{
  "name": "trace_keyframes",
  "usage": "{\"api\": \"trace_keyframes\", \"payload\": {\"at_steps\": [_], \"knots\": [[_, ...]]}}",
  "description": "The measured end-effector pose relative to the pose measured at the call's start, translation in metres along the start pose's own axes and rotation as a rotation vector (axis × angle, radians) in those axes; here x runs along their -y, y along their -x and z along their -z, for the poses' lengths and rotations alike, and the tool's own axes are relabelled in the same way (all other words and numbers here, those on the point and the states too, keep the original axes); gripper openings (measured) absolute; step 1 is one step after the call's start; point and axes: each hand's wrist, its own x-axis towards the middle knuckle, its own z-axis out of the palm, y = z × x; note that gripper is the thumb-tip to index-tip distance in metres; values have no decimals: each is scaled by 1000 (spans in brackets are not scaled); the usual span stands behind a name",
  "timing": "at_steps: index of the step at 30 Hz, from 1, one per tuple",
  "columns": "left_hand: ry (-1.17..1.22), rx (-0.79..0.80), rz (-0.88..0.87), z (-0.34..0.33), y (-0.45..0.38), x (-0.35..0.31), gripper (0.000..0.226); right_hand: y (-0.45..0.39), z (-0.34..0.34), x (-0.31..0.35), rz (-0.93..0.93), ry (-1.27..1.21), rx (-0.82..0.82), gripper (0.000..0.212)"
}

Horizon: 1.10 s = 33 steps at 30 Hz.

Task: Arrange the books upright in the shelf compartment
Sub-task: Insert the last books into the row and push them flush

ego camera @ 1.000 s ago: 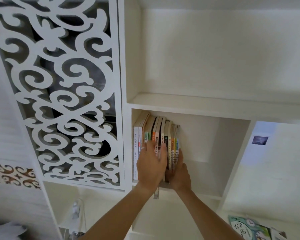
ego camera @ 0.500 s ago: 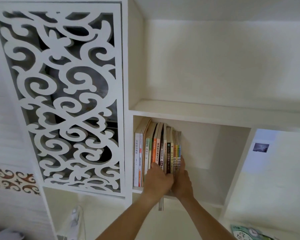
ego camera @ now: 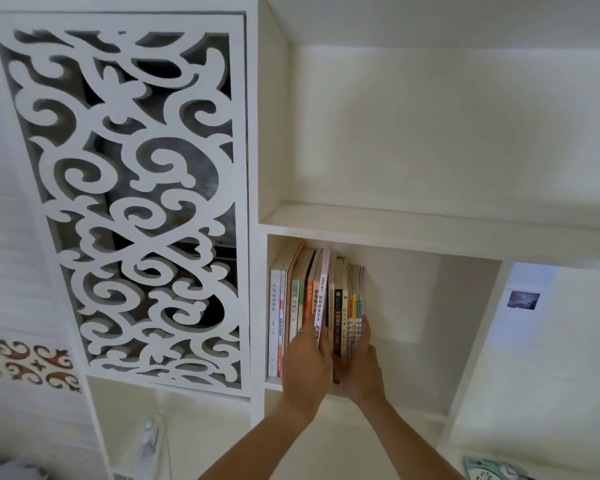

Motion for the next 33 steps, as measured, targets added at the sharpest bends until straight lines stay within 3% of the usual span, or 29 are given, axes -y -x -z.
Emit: {"api": "trace_keyframes", "payload": {"at_steps": [4, 8, 15, 17, 21, 28, 33], "knots": [[30, -27, -52, -13, -4, 5, 49, -2, 2, -1, 9, 3, 31, 114], [21, 81, 64, -25, 4, 6, 41, 0, 9, 1, 19, 40, 103, 119], [-158, 145, -224, -36, 3, 46, 57, -8, 20, -10, 73, -74, 209, 140], [-189, 190, -213, -34, 3, 56, 63, -7, 25, -8, 65, -11, 257, 149], [-195, 97, -128, -31, -6, 55, 59, -12, 18, -15, 43, 16, 195, 158], [-342, 32, -113, -38, -17, 50, 57, 3, -1, 0, 37, 157, -30, 135], [-295, 45, -132, -41, -19, 56, 53, 5, -2, 1, 31, 133, -59, 129]]}}
